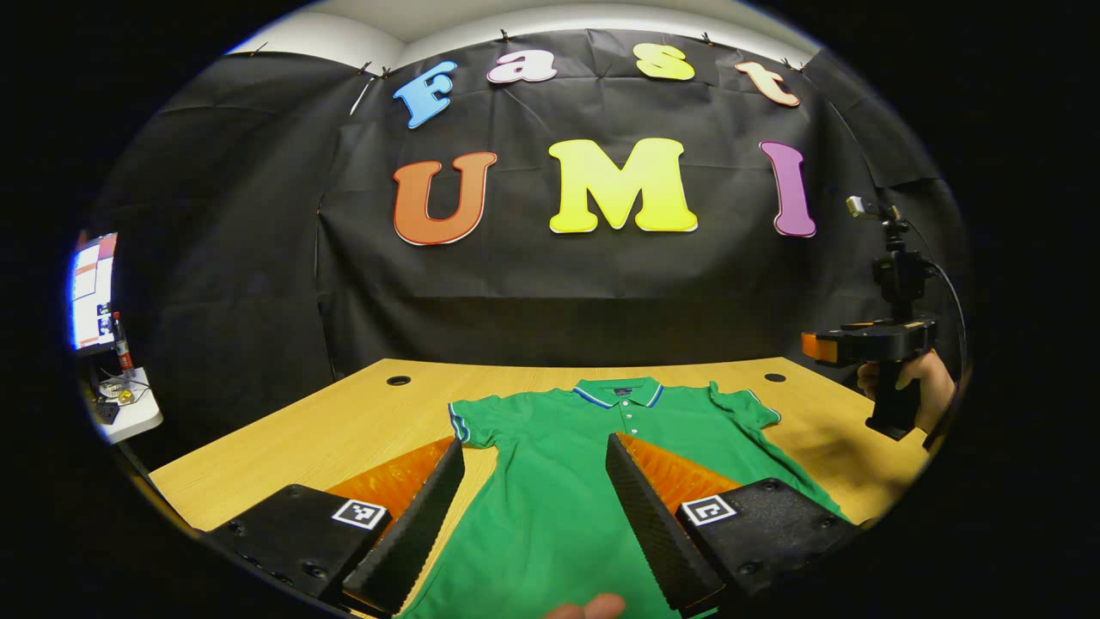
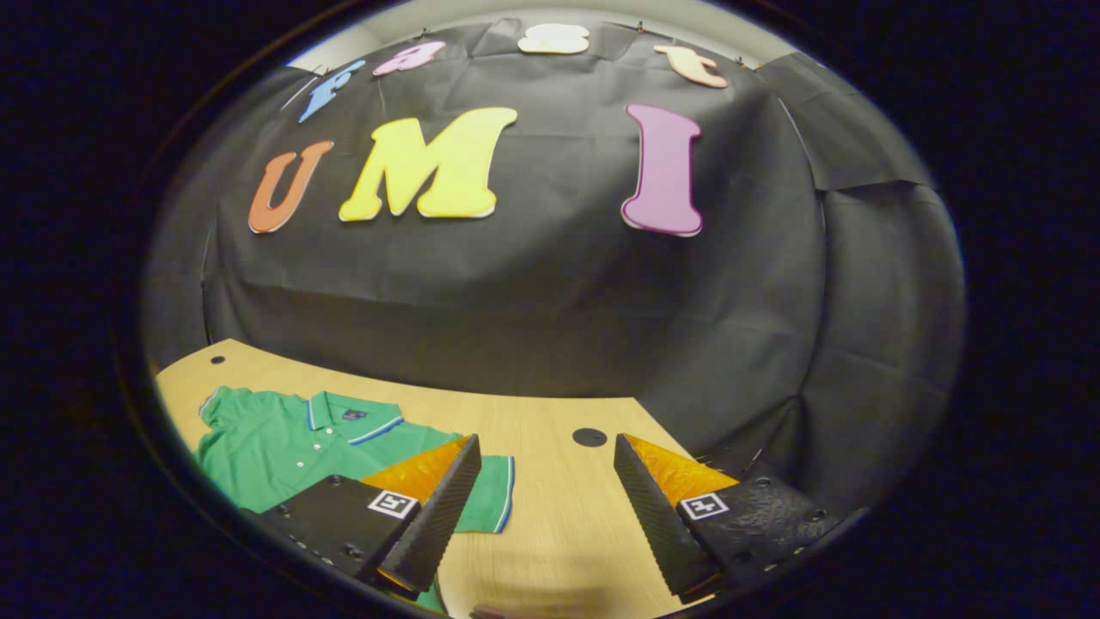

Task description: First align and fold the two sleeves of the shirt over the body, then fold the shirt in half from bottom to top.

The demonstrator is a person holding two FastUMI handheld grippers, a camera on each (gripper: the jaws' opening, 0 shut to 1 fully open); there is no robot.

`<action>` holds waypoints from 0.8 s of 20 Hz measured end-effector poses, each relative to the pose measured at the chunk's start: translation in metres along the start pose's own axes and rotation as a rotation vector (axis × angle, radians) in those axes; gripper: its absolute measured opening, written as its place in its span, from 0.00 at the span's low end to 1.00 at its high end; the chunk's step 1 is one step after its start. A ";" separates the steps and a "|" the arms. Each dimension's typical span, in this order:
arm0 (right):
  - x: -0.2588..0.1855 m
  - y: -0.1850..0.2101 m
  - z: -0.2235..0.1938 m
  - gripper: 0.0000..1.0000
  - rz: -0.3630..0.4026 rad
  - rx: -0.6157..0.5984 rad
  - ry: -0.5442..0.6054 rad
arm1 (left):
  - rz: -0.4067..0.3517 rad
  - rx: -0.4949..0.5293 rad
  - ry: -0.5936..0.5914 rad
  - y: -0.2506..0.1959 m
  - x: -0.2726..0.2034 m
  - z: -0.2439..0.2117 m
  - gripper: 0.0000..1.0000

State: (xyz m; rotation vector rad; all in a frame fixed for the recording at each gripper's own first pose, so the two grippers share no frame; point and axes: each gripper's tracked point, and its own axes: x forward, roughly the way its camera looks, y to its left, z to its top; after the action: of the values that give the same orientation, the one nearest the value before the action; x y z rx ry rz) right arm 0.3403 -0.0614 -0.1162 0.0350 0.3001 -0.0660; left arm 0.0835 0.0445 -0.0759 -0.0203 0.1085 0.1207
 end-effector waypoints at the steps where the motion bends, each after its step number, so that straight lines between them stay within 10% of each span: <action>1: 0.020 0.005 -0.013 0.96 0.005 -0.003 0.048 | -0.001 -0.005 0.005 0.000 0.001 -0.001 1.00; 11: 0.076 0.044 -0.104 0.95 0.037 -0.012 0.295 | 0.013 0.003 -0.021 0.010 -0.002 0.008 1.00; 16: 0.081 0.039 -0.120 0.59 0.043 0.145 0.380 | 0.011 -0.014 0.009 0.009 0.000 0.001 1.00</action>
State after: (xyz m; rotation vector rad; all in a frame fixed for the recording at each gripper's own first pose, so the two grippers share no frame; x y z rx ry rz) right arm 0.3850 -0.0222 -0.2535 0.1991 0.6735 -0.0380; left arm 0.0826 0.0531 -0.0751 -0.0344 0.1171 0.1325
